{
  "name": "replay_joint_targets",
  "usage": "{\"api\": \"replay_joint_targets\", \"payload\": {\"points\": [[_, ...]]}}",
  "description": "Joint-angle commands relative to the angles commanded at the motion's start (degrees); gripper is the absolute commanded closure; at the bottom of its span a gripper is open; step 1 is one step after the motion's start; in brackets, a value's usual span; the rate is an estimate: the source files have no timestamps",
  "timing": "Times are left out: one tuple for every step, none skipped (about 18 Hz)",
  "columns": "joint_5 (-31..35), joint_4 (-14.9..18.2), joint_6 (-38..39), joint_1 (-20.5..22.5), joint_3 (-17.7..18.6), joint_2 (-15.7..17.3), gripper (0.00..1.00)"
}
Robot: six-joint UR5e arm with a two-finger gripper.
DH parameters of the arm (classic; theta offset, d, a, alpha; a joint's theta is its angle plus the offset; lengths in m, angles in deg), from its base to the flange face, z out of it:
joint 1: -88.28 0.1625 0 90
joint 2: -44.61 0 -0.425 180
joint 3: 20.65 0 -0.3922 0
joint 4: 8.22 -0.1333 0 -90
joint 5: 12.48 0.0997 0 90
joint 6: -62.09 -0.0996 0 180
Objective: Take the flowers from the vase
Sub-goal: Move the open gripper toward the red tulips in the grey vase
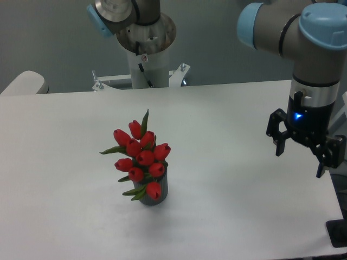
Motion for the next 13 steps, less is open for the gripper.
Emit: {"api": "replay_joint_targets", "payload": {"points": [[0.0, 0.0, 0.0, -0.3, 0.2, 0.0, 0.01], [0.1, -0.1, -0.2, -0.4, 1.0, 0.3, 0.01], [0.0, -0.4, -0.7, -0.4, 1.7, 0.4, 0.01], [-0.1, -0.6, -0.6, -0.3, 2.1, 0.7, 0.01], [-0.1, -0.8, -0.6, 0.0, 2.9, 1.0, 0.01], [-0.1, -0.8, -0.6, 0.0, 3.5, 1.4, 0.01], [-0.2, -0.7, -0.6, 0.0, 3.8, 1.6, 0.01], [-0.2, -0.7, -0.5, 0.0, 4.0, 1.7, 0.01], [-0.2, -0.7, -0.4, 0.0, 4.3, 1.8, 0.01], [-0.3, -0.6, -0.3, 0.0, 5.0, 2.0, 0.01], [-0.4, -0.7, -0.3, 0.0, 6.1, 2.5, 0.01], [-0.4, -0.7, -0.2, 0.1, 7.1, 3.0, 0.01], [-0.4, -0.7, 0.0, 0.1, 8.0, 3.4, 0.01]]}}
